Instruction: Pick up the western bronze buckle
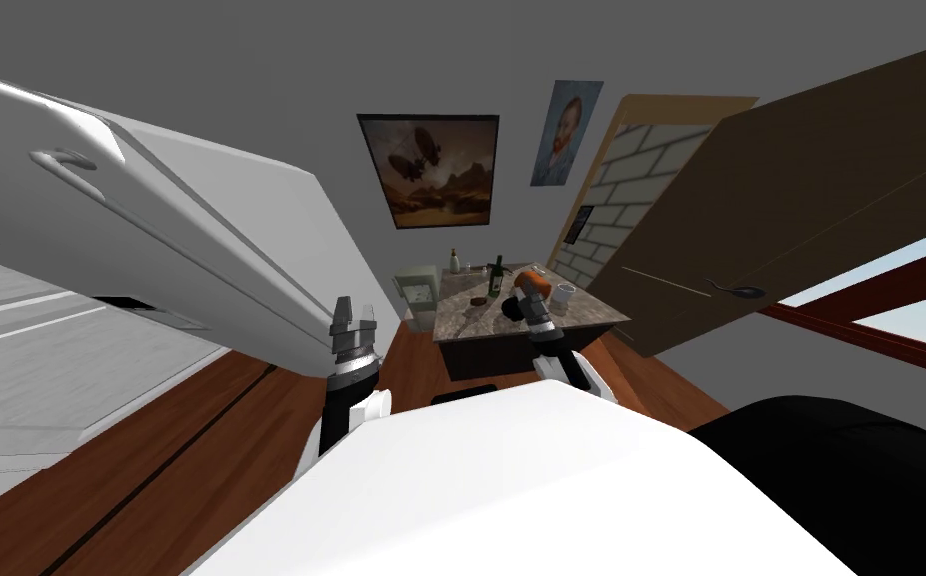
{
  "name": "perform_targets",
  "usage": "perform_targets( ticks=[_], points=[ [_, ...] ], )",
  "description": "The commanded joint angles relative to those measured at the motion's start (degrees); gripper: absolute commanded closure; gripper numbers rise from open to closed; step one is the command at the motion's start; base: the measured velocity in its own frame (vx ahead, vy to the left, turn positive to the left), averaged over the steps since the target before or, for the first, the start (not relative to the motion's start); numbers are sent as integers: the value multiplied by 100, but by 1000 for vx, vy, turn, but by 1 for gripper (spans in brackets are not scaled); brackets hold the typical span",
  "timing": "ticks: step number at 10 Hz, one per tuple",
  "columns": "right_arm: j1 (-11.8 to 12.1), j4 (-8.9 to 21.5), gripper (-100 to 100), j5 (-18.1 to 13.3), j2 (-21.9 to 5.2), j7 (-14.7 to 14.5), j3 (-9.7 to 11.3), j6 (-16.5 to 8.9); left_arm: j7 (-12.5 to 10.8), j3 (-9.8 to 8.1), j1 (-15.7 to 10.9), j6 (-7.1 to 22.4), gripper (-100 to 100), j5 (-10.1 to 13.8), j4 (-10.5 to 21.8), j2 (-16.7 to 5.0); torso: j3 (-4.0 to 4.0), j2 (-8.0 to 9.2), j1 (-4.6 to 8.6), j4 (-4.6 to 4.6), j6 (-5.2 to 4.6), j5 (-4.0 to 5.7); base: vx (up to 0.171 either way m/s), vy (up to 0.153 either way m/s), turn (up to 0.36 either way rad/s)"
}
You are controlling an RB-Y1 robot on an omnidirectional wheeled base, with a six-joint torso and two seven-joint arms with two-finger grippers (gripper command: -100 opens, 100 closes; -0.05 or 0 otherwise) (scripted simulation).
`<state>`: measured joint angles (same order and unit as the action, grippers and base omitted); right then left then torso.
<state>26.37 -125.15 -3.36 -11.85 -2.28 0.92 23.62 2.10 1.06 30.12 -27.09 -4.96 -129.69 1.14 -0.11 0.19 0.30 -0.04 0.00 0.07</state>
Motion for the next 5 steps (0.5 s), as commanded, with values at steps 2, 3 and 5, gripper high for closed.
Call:
perform_targets(
  ticks=[2,3,5],
  points=[
    [-66,219,-100,-56,-466,137,127,80,0,0,0,0,0,0,0,0,-4,8,10,-1,0,2,-90,-122,106],
    [-66,219,-100,-56,-572,137,127,80,0,0,-1,0,0,0,0,-1,-8,14,25,-3,0,6,-75,-104,48],
    [-82,325,-100,-87,-825,193,188,123,0,0,0,0,0,0,0,0,-6,11,13,-2,0,3,-77,-90,58]
  ],
)
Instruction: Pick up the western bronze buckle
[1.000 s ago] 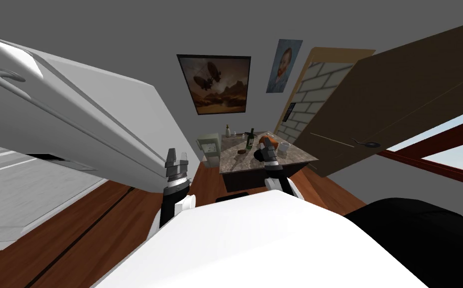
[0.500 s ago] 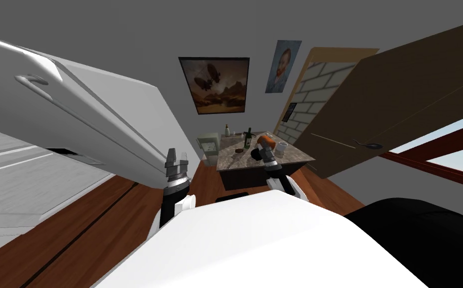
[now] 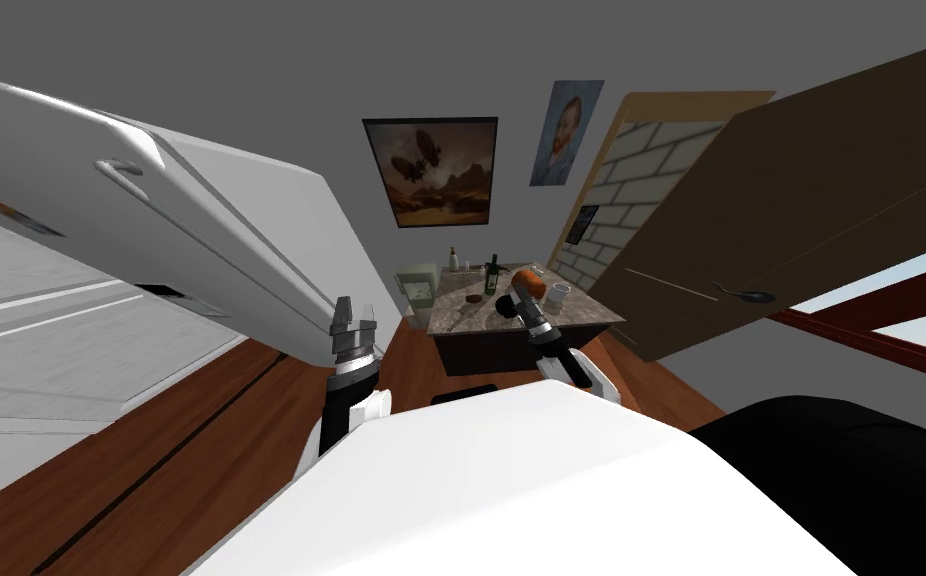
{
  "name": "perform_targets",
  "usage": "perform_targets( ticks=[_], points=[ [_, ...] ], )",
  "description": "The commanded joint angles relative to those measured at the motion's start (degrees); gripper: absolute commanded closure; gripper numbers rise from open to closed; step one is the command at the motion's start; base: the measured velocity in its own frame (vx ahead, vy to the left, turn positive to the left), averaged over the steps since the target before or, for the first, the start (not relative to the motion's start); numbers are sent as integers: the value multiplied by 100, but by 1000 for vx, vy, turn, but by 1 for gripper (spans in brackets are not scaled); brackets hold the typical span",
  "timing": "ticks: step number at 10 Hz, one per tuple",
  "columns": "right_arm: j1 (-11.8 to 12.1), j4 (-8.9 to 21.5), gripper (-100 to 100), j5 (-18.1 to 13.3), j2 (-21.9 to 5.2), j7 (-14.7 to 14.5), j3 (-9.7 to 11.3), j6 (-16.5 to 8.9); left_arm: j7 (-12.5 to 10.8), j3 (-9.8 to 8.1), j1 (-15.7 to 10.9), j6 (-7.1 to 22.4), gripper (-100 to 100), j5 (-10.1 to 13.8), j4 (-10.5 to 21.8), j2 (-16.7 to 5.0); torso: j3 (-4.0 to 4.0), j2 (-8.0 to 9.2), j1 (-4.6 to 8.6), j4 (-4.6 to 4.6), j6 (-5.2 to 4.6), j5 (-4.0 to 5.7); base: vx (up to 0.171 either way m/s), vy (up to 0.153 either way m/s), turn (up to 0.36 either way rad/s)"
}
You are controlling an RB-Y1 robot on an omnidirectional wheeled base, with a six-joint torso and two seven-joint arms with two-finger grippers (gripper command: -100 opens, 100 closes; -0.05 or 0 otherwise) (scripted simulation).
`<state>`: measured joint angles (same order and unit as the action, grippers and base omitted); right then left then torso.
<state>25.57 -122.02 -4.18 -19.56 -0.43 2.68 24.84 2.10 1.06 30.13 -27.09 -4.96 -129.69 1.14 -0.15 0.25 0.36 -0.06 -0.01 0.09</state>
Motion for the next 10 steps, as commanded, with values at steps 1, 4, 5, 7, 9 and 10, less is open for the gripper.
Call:
perform_targets(
  ticks=[1,4,5,7,9,10],
  points=[
    [-13,132,-100,-43,-286,63,80,49,0,0,0,0,0,0,0,0,0,0,0,0,0,0,-68,-112,103],
    [-17,402,-100,-136,-796,168,238,161,0,0,0,0,0,0,0,0,-6,9,14,-2,-1,3,-109,-130,112],
    [-17,402,-100,-136,-884,168,238,161,0,0,-1,0,0,0,0,0,-5,9,17,-1,1,4,-50,-101,57],
    [-13,551,-100,-191,-1186,218,325,224,0,0,0,0,0,0,0,0,7,-12,9,3,2,2,-48,-94,104],
    [-7,708,-100,-251,-1501,266,416,290,0,0,0,0,0,0,0,0,6,-9,4,2,2,1,-55,-90,119],
    [1,874,-100,-316,-1714,311,510,358,0,0,1,0,0,0,0,0,8,-14,3,3,-1,1,-68,-87,166]
  ],
)
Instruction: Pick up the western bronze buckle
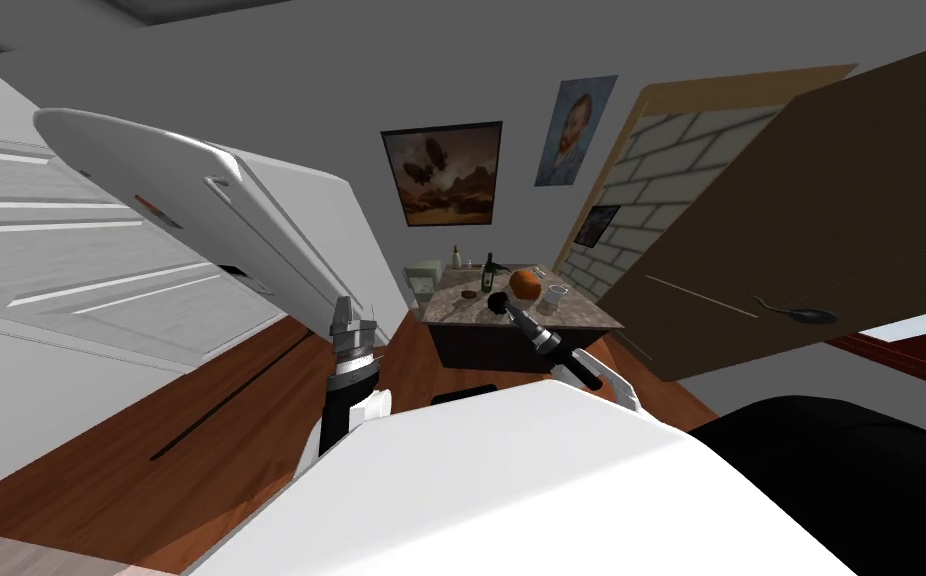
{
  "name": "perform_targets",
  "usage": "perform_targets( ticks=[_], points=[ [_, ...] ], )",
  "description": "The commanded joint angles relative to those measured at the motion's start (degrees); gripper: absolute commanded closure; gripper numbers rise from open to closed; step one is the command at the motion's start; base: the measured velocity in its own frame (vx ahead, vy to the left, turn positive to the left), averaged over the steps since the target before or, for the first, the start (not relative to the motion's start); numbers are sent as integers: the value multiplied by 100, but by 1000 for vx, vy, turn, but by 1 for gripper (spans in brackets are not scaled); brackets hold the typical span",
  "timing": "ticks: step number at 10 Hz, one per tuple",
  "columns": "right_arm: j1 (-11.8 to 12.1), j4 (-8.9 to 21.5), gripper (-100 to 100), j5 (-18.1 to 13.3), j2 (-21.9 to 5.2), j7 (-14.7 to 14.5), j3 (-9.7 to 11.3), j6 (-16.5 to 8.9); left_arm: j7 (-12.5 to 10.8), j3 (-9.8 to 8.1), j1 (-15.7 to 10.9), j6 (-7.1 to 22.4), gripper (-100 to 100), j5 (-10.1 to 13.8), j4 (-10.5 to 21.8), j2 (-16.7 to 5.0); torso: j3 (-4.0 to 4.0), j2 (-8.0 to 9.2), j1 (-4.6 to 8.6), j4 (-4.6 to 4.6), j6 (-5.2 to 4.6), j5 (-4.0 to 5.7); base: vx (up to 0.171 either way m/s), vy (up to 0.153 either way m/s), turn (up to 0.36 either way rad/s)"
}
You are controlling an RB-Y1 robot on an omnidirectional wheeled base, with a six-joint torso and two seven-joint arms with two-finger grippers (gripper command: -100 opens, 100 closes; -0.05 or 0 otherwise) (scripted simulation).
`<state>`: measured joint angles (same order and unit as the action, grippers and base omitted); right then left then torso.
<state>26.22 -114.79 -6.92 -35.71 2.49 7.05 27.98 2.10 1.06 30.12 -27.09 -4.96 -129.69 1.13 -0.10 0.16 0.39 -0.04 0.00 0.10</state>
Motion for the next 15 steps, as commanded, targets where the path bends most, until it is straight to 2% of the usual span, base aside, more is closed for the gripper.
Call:
perform_targets(
  ticks=[1,2,3,4,5,6,7,8,9,10,11,12,13,14,15],
  points=[
    [-64,151,-100,-42,-213,19,73,44,0,0,0,0,0,0,0,0,0,0,0,0,0,0,-68,-78,101],
    [-57,322,-100,-110,-425,63,169,113,0,0,1,0,0,0,0,0,0,-1,-4,-1,-2,0,-68,-85,202],
    [-57,322,-100,-110,-550,63,169,113,0,0,0,0,0,0,0,0,0,-1,-1,0,1,0,-53,-66,108],
    [-51,500,-100,-182,-734,105,265,181,0,0,1,0,0,0,0,0,2,-5,-8,0,-3,-1,-53,-56,237],
    [-51,500,-100,-182,-895,105,265,181,0,0,0,0,0,0,0,0,4,-8,-11,1,2,-2,-42,-49,114],
    [-46,682,-100,-256,-1056,146,361,247,0,0,1,0,0,0,0,0,6,-11,-14,2,-3,-3,-35,-46,235],
    [-46,682,-100,-256,-1223,146,361,247,0,0,0,0,0,0,0,0,8,-15,-15,3,2,-3,-27,-47,123],
    [-41,869,-100,-333,-1399,185,458,311,0,0,1,0,0,0,0,0,10,-18,-15,3,-3,-3,-18,-44,231],
    [-41,869,-100,-333,-1569,185,458,311,0,0,1,0,0,0,0,0,12,-23,-15,4,1,-3,-15,-38,140],
    [-36,1059,-100,-412,-1737,223,556,371,0,0,2,0,0,0,0,0,13,-25,-18,4,-3,-3,-8,-30,240],
    [-36,1059,-100,-412,-1923,223,556,371,0,0,1,0,0,0,0,0,16,-28,-20,5,1,-4,1,-25,170],
    [-32,1251,-100,-493,-2098,260,654,428,0,0,2,0,0,0,0,0,18,-32,-23,6,-2,-4,12,-23,254],
    [-32,1251,-100,-493,-2279,260,654,428,0,0,1,0,0,0,0,0,21,-38,-23,7,2,-4,14,-19,165],
    [-27,1443,-100,-574,-2452,295,752,481,0,0,2,0,0,0,0,0,21,-38,-26,7,-3,-5,24,-12,354],
    [-27,1443,-100,-574,-2643,295,752,481,0,0,1,0,0,0,0,0,24,-43,-28,8,3,-6,26,-19,140]
  ],
)
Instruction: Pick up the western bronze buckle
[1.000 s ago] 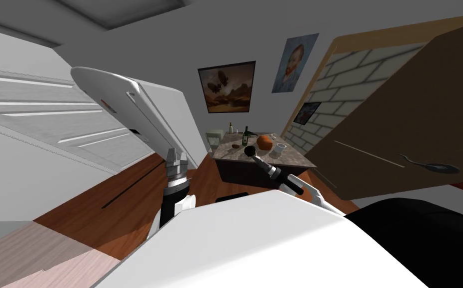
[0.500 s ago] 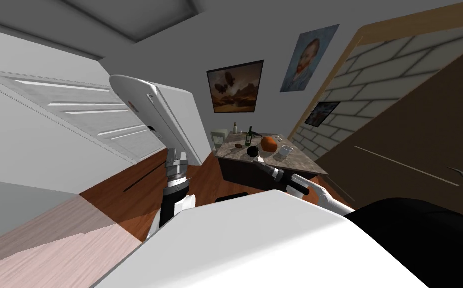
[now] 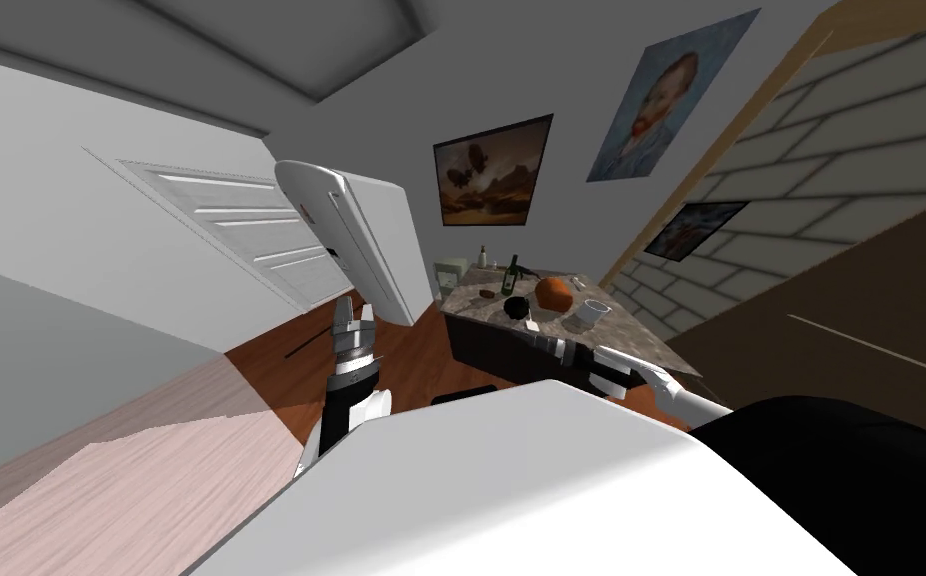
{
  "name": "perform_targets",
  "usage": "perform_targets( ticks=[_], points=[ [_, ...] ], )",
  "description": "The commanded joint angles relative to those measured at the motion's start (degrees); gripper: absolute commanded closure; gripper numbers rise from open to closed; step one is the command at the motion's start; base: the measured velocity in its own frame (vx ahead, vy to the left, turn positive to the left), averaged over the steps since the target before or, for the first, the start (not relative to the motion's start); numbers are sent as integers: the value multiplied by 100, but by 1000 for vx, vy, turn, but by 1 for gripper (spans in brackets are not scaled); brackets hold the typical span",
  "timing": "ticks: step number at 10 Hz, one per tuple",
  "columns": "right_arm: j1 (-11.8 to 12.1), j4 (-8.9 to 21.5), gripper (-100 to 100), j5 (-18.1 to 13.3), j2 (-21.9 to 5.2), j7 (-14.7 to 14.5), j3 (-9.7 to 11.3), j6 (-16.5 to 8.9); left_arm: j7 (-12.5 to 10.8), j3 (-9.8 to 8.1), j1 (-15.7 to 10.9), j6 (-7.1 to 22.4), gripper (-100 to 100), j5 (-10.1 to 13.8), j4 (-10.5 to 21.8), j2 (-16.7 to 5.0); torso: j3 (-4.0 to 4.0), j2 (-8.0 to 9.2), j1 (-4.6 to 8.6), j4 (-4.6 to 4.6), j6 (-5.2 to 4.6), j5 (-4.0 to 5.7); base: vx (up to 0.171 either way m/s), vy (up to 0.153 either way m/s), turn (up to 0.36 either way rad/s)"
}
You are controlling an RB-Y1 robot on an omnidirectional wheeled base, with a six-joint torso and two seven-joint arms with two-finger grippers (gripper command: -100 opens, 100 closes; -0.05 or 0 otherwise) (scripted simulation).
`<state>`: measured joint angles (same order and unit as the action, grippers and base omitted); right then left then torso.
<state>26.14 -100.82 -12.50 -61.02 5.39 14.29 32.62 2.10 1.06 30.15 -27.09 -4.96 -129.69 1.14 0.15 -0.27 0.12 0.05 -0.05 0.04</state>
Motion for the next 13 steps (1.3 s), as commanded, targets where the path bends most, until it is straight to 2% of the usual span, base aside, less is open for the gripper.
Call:
perform_targets(
  ticks=[1,2,3,4,5,6,7,8,9,12,13],
  points=[
    [-15,237,-100,-98,-286,38,125,67,0,0,0,0,0,0,0,0,0,0,0,0,0,0,42,-7,267],
    [-15,237,-100,-98,-467,38,125,67,0,1,-1,0,0,0,0,0,4,-7,-3,1,7,0,40,-9,158],
    [-10,425,-100,-180,-655,68,219,114,0,0,0,0,0,0,0,0,4,-6,-4,1,1,-1,49,-1,327],
    [-10,425,-100,-180,-817,68,219,114,0,1,-1,0,0,0,0,0,7,-12,-6,2,8,-1,48,-7,168],
    [-5,609,-100,-263,-993,95,311,157,0,0,0,0,0,0,0,0,6,-10,-7,2,0,-1,66,1,281],
    [-5,609,-100,-263,-1149,95,311,157,0,1,0,0,0,0,0,0,10,-17,-8,4,6,-1,57,-3,164],
    [1,790,-100,-344,-1338,119,399,196,0,0,0,0,0,0,0,0,9,-15,-9,3,1,-2,66,6,374],
    [1,790,-100,-344,-1474,119,399,196,0,1,-1,0,0,0,0,0,12,-21,-12,4,9,-2,58,-8,167],
    [10,968,-100,-426,-1677,138,485,232,0,0,1,0,0,0,0,0,10,-16,-10,4,-1,-2,67,-7,274],
    [24,1143,-100,-507,-2097,153,570,265,0,0,0,0,0,0,0,0,20,-38,-7,4,14,-2,73,-3,201],
    [45,1312,-100,-589,-2340,164,657,295,0,0,1,0,0,0,0,0,22,-39,-5,5,8,-1,75,0,287]
  ],
)
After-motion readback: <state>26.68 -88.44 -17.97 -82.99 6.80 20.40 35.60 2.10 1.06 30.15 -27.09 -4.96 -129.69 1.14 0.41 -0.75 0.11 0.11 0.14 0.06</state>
